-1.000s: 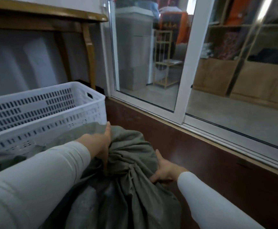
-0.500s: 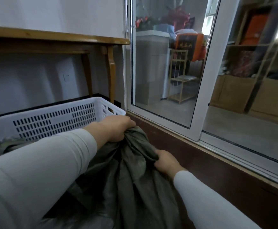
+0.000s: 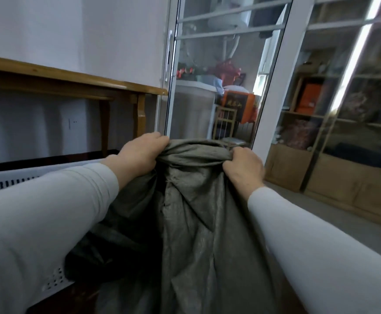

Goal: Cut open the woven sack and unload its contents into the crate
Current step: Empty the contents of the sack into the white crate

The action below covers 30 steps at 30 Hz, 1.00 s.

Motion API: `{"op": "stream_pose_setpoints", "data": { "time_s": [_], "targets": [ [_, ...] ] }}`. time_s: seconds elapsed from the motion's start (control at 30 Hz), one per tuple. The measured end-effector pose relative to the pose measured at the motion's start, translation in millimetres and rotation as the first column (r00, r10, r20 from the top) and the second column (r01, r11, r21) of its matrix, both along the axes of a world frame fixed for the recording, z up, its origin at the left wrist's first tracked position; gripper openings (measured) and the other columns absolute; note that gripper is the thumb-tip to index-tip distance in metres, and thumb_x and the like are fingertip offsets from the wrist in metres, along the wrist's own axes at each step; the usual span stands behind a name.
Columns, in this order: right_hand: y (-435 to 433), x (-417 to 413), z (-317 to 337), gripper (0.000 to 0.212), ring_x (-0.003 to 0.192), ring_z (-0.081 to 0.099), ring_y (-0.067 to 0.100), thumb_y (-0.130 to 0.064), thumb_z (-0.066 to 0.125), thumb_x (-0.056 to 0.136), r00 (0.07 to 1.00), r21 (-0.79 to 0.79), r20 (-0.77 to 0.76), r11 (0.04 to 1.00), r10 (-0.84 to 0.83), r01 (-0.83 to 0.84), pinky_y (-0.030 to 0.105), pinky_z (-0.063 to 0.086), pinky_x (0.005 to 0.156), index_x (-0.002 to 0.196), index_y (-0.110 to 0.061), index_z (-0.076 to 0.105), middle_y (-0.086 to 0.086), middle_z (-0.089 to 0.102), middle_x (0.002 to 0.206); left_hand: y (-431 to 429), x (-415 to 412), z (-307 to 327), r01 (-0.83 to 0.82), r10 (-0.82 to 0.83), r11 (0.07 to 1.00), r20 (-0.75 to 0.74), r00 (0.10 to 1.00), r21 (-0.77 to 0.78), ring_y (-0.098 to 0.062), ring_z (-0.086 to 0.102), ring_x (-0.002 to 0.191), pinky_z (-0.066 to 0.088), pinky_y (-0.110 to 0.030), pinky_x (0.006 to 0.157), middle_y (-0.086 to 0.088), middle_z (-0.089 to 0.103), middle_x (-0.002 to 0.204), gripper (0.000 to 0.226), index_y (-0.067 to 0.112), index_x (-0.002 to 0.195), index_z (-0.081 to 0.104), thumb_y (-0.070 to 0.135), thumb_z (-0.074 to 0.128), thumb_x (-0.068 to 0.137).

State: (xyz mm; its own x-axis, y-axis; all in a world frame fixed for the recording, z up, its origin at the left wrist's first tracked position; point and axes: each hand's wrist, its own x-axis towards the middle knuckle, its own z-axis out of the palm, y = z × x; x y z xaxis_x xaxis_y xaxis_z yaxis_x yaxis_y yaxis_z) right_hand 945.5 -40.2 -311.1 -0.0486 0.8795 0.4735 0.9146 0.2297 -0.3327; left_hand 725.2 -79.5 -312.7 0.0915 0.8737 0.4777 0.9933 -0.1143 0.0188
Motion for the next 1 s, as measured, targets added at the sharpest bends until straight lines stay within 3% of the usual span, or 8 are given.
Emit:
{"op": "stream_pose_setpoints", "data": {
  "time_s": [0.27, 0.4, 0.5, 0.57, 0.67, 0.77, 0.93, 1.0],
  "targets": [
    [-35.3, -79.1, 5.1, 0.021, 0.099, 0.061, 0.032, -0.022, 0.054, 0.078, 0.964, -0.036, 0.145, 0.975, 0.221, -0.218, 0.03, 0.044, 0.074, 0.093, -0.014, 0.066, 0.008, 0.06, 0.09, -36.0, -86.9, -39.0, -0.06, 0.026, 0.982, -0.188, 0.982, -0.179, -0.009, 0.053, 0.113, 0.045, -0.026, 0.091, 0.008, 0.051, 0.133, 0.034, 0.03, 0.132, 0.04, 0.029, 0.041, 0.098],
    [-54.8, -120.6, -32.3, 0.023, 0.092, 0.06, 0.03, -0.021, 0.055, 0.077, 0.907, -0.153, 0.198, 0.926, 0.371, -0.345, 0.031, 0.047, 0.075, 0.095, -0.012, 0.068, 0.009, 0.061, 0.089, -58.8, -115.0, -79.7, -0.16, 0.083, 0.84, -0.168, 0.982, -0.519, -0.011, 0.045, 0.128, 0.036, -0.027, 0.106, 0.007, 0.045, 0.144, 0.064, 0.036, 0.144, 0.023, 0.03, 0.056, 0.09],
    [-68.2, -147.4, -54.1, 0.023, 0.09, 0.058, 0.03, -0.018, 0.056, 0.08, 0.857, -0.226, 0.189, 0.87, 0.48, -0.438, 0.029, 0.043, 0.072, 0.099, -0.009, 0.066, 0.007, 0.054, 0.084, -66.9, -127.4, -97.0, 0.06, 0.14, 0.662, 0.202, 0.969, -0.747, -0.005, 0.03, 0.13, 0.021, -0.011, 0.106, 0.01, 0.033, 0.145, 0.132, 0.022, 0.15, 0.001, 0.034, 0.091, 0.053],
    [-75.7, -165.5, -65.5, 0.023, 0.096, 0.059, 0.032, -0.016, 0.057, 0.081, 0.819, -0.261, 0.161, 0.824, 0.55, -0.502, 0.029, 0.043, 0.073, 0.1, -0.006, 0.064, 0.012, 0.06, 0.094, -70.9, -128.0, -99.0, 0.221, 0.192, 0.691, 0.47, 0.862, -0.688, -0.008, 0.029, 0.134, 0.021, -0.019, 0.113, 0.013, 0.032, 0.143, 0.151, 0.029, 0.147, -0.002, 0.045, 0.094, 0.032],
    [-89.2, -186.4, -80.4, 0.025, 0.093, 0.062, 0.031, -0.015, 0.065, 0.079, 0.73, -0.401, 0.041, 0.681, 0.682, -0.613, 0.034, 0.05, 0.075, 0.102, -0.006, 0.062, 0.015, 0.064, 0.1, -72.9, -127.3, -108.0, 0.244, 0.1, 0.802, 0.525, 0.845, -0.546, -0.008, 0.051, 0.119, 0.036, -0.011, 0.1, 0.017, 0.054, 0.119, 0.092, 0.039, 0.118, 0.041, 0.035, 0.094, 0.043],
    [-89.1, -184.5, -91.8, 0.034, 0.067, 0.062, 0.024, -0.017, 0.072, 0.074, 0.696, -0.621, -0.339, 0.405, 0.633, -0.671, 0.035, 0.056, 0.059, 0.103, -0.02, 0.053, 0.007, 0.06, 0.089, -86.4, -136.7, -118.6, 0.096, 0.053, 0.79, 0.224, 0.973, -0.605, -0.003, 0.057, 0.099, 0.034, 0.005, 0.072, 0.014, 0.06, 0.1, 0.038, 0.04, 0.096, 0.048, 0.021, 0.073, 0.076],
    [-34.1, -141.5, -89.2, 0.041, 0.116, 0.053, 0.028, -0.021, 0.055, 0.085, 0.893, -0.37, 0.125, 0.856, 0.432, -0.362, 0.042, 0.046, 0.1, 0.126, -0.024, 0.052, 0.009, 0.054, 0.125, -110.3, -156.0, -140.3, -0.013, 0.055, 0.632, 0.028, 0.998, -0.775, 0.0, 0.053, 0.091, 0.036, -0.002, 0.069, 0.011, 0.061, 0.099, 0.026, 0.039, 0.087, 0.053, 0.013, 0.053, 0.085],
    [-19.4, -121.3, -97.7, 0.056, 0.134, 0.034, 0.034, -0.03, 0.059, 0.086, 0.931, -0.417, 0.244, 0.897, 0.27, -0.15, 0.046, 0.033, 0.111, 0.137, -0.018, 0.042, 0.013, 0.037, 0.143, -114.4, -161.1, -146.1, -0.064, 0.072, 0.601, -0.026, 0.997, -0.797, -0.004, 0.054, 0.098, 0.039, -0.013, 0.079, 0.005, 0.065, 0.108, 0.03, 0.027, 0.101, 0.064, 0.008, 0.05, 0.083]
  ]
}}
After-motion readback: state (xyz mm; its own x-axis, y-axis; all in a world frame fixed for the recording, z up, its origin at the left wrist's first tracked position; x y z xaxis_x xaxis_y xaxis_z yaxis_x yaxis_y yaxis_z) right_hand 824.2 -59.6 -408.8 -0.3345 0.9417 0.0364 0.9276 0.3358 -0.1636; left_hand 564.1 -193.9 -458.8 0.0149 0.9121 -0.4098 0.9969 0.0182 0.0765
